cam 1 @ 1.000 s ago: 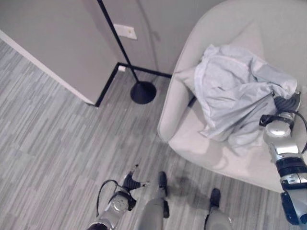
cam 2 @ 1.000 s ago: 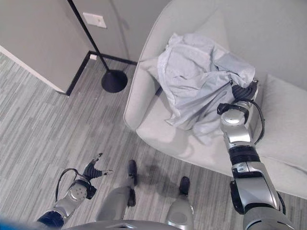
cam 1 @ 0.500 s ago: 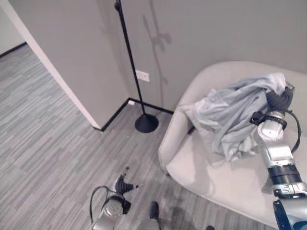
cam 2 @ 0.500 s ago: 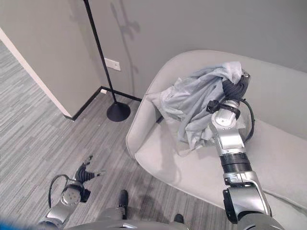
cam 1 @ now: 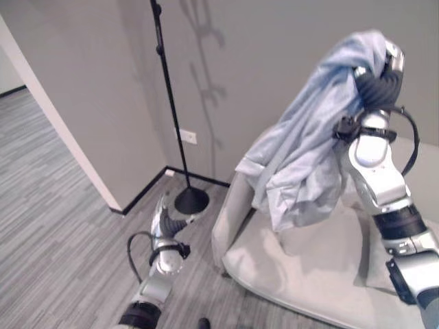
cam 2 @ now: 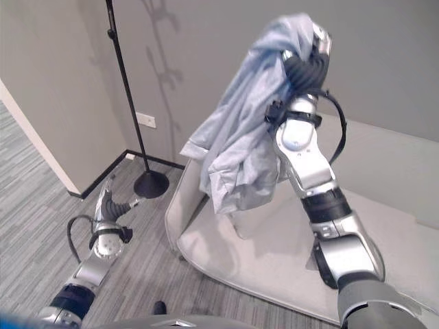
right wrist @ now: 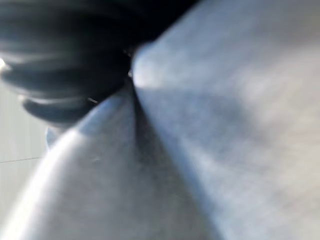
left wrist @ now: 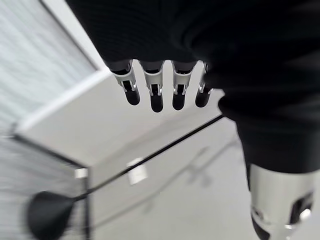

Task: Hang the clothes on the sofa on the clothes rack.

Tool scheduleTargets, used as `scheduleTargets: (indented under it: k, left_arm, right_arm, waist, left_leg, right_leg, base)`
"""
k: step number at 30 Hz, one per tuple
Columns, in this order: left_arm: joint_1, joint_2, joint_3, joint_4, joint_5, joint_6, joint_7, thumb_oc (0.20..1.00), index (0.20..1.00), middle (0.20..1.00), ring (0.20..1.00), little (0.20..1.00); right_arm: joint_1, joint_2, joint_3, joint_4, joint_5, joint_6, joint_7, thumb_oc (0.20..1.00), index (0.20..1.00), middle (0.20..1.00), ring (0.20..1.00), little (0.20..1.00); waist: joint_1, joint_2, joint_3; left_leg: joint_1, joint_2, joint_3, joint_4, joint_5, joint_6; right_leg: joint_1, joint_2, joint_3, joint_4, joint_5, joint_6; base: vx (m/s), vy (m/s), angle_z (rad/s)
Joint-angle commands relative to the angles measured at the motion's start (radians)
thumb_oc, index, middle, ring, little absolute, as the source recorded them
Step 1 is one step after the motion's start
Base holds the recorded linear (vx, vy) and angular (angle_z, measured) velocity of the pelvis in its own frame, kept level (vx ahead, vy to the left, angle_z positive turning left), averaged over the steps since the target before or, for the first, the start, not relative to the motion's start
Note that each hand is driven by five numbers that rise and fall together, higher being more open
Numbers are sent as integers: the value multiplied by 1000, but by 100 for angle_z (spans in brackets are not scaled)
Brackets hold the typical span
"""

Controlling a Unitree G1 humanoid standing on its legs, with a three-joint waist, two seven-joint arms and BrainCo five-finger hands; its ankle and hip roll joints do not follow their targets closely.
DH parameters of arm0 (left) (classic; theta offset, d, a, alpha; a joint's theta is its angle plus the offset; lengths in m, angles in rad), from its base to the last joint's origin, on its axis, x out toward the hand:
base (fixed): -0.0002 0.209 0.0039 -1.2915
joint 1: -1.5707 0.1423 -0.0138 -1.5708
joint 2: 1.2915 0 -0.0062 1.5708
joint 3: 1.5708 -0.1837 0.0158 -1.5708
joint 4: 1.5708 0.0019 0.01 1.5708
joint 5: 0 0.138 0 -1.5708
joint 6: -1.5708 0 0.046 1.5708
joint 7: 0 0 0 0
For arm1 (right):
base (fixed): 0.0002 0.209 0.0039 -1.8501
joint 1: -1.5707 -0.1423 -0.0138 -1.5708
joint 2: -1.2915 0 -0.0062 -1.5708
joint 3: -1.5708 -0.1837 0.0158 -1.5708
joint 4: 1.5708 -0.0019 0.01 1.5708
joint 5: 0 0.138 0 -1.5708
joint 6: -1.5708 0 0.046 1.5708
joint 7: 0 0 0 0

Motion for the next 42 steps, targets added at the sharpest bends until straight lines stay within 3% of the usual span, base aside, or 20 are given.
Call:
scheduleTargets:
  k: [1,5,7,16,20,25,35,41,42]
  left_arm:
    - [-87,-1,-67,14,-28,-67,38,1000,1000,1000,1000,1000]
    - [-134,-20,-126,13,-73,-88,14,1000,1000,1000,1000,1000]
    - [-181,-57,-210,3,-144,-104,-54,1000,1000,1000,1000,1000]
    - [-273,-139,-362,24,-315,-129,-172,1000,1000,1000,1000,1000]
    - [-331,-179,-406,104,-320,-124,-170,1000,1000,1000,1000,1000]
    - [-404,-272,-488,187,-461,-125,-225,1000,1000,1000,1000,1000]
    - [-552,-390,-529,486,-343,-38,-179,1000,1000,1000,1000,1000]
    - [-610,-388,-505,595,-242,3,-91,1000,1000,1000,1000,1000]
    - [-629,-352,-481,603,-183,7,-23,1000,1000,1000,1000,1000]
  right_arm:
    - [-212,-79,40,42,13,-70,-37,200,200,200,200,200]
    - [-343,-72,87,140,33,-82,-53,200,200,200,200,200]
    - [-494,-43,127,269,52,-85,-57,200,200,200,200,200]
    - [-682,61,181,474,123,-104,-36,200,200,200,200,200]
    - [-699,96,192,485,146,-119,-31,200,200,200,200,200]
    - [-679,155,215,430,144,-119,-23,200,200,200,200,200]
    - [-582,225,243,226,207,-151,13,200,200,200,200,200]
    - [-550,202,291,102,249,-173,45,200,200,200,200,200]
    - [-532,154,310,30,237,-184,43,200,200,200,200,200]
  waist:
    - [18,-22,-55]
    - [12,-25,-61]
    - [4,-31,-71]
    - [-11,-37,-78]
    - [-21,-39,-76]
    - [-44,-32,-75]
    - [-95,-7,-79]
    - [-122,5,-79]
    - [-131,10,-75]
  left_leg:
    - [-18,106,5,9,-46,-70]
    - [-13,109,6,9,-46,-71]
    - [-11,113,6,9,-45,-72]
    - [-14,126,-2,9,-40,-77]
    - [-15,129,-1,9,-38,-79]
    - [-16,130,2,9,-38,-78]
    - [-7,123,28,9,-43,-75]
    - [4,122,51,9,-47,-74]
    - [11,123,63,9,-50,-72]
  right_leg:
    - [-17,-15,-75,62,-48,-24]
    - [-15,-12,-71,66,-50,-26]
    - [-13,-7,-68,65,-49,-29]
    - [-13,11,-63,63,-52,-39]
    - [-15,14,-60,65,-54,-41]
    - [-21,13,-51,71,-54,-41]
    - [-35,0,-32,76,-51,-38]
    - [-49,-7,-11,77,-43,-33]
    - [-55,-9,3,77,-40,-30]
  base:
    - [-16,5,-14]
    - [0,0,-5]
    - [0,0,0]
    - [0,0,0]
    - [0,0,0]
    - [1,-1,-1]
    - [0,-1,-7]
    - [-3,0,-10]
    - [8,2,-27]
